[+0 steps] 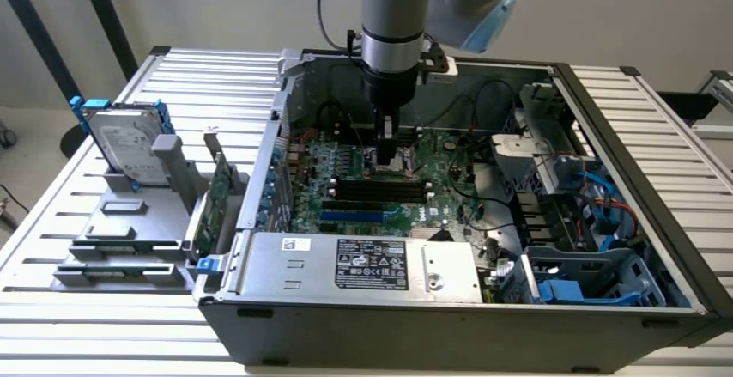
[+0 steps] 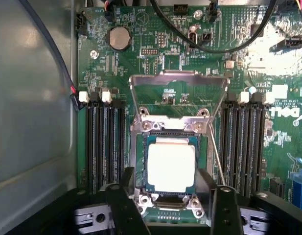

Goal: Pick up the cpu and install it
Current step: 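Place the cpu into insertion slot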

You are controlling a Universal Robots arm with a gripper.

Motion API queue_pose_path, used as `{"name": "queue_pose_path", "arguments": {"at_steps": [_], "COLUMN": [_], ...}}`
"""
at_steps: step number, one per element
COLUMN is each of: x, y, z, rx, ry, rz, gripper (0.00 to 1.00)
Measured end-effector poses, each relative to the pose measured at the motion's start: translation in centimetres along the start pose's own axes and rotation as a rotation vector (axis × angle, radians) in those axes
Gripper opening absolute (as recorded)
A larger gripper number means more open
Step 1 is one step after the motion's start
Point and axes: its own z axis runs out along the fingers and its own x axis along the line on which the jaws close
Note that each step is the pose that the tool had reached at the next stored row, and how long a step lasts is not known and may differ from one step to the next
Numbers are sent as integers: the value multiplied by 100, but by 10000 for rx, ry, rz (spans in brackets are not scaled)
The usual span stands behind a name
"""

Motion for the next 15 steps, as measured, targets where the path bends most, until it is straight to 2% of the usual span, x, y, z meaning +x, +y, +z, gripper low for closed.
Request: {"name": "queue_pose_path", "arguments": {"at_steps": [2, 3, 5, 8, 9, 10, 11, 12, 15], "x": [0, 0, 0, 0, 0, -1, -1, -1, 0], "y": [-49, -75, -131, -226, -254, -282, -307, -332, -376], "z": [-13, -19, -31, -44, -47, -51, -55, -61, -79], "rx": [54, 89, 165, 280, 317, 356, 389, 408, 412], "ry": [66, 100, 158, 233, 254, 271, 285, 292, 291], "rz": [8, 11, 17, 29, 32, 35, 39, 40, 40], "gripper": [47, 47, 36, 30, 18, 18, 13, 11, 11]}}
